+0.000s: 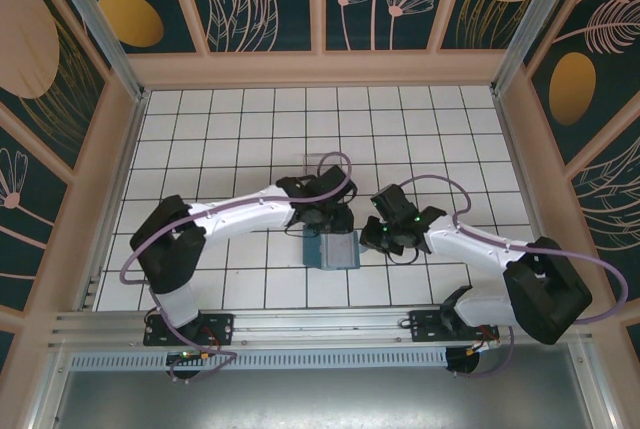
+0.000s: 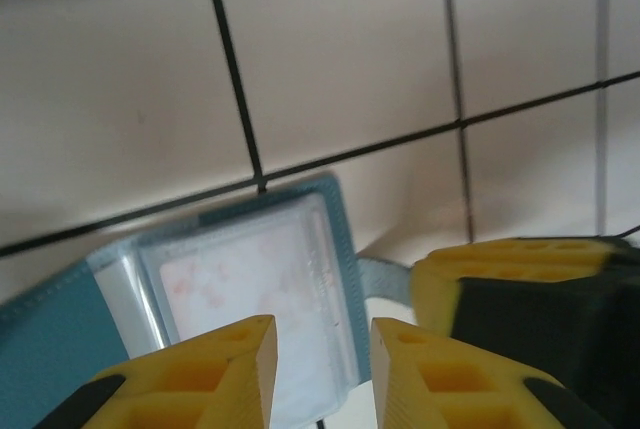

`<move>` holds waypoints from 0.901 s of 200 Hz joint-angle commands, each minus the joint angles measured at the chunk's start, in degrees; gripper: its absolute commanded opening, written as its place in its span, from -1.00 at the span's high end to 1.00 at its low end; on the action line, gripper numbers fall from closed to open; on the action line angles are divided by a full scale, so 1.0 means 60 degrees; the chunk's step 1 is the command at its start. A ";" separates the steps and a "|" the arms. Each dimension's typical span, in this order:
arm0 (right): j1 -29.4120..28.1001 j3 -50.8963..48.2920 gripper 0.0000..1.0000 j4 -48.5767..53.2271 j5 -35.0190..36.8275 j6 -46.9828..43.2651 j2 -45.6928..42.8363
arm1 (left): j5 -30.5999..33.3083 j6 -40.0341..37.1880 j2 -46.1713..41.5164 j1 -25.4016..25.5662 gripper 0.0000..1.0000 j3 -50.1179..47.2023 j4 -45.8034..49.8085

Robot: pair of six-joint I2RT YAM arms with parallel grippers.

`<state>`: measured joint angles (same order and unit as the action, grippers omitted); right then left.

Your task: Take the credit cards out of the card holder

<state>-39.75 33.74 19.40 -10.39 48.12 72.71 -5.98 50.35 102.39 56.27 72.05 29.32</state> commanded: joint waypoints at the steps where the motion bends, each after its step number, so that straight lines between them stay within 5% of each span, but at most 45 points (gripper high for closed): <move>1: -0.0063 -0.0272 0.66 -0.0240 0.0114 0.0102 -0.0259 | 0.0436 0.0328 0.0524 0.0295 0.35 0.0388 0.0938; 180: -0.0055 -0.1013 0.73 -0.0660 -0.0110 0.0231 -0.0769 | 0.1000 0.0255 0.2137 0.0861 0.02 0.1760 0.2220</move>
<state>-39.51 29.06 16.21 -10.66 48.56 68.84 -0.73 51.35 113.21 60.90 79.77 41.19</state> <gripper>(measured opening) 0.149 0.479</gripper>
